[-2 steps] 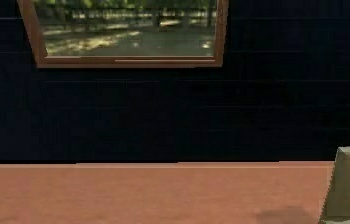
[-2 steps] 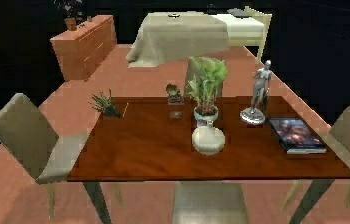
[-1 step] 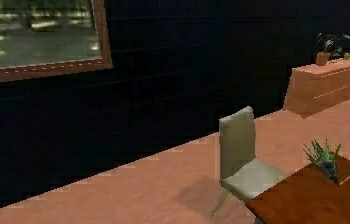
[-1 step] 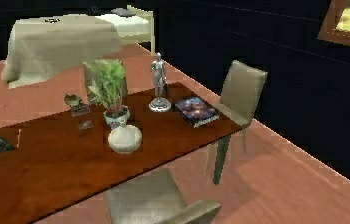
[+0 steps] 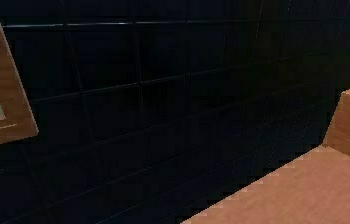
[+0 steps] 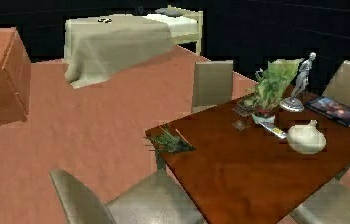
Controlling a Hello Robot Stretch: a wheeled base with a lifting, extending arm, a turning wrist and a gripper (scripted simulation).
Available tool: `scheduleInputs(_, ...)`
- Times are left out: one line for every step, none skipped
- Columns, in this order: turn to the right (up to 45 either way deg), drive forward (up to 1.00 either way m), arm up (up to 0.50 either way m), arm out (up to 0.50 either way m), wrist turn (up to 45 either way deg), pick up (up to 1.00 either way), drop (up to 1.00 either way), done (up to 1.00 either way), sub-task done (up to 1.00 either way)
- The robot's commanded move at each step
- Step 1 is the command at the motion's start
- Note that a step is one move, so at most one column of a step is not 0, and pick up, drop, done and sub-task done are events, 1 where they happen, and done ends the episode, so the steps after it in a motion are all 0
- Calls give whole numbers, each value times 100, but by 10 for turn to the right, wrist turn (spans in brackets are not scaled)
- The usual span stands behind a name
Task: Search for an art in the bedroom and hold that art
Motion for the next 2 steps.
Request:
scheduleInputs(30,0,0,0,0,0,0,0,0)
scheduleInputs(0,15,0,0,0,0,0,0,0)
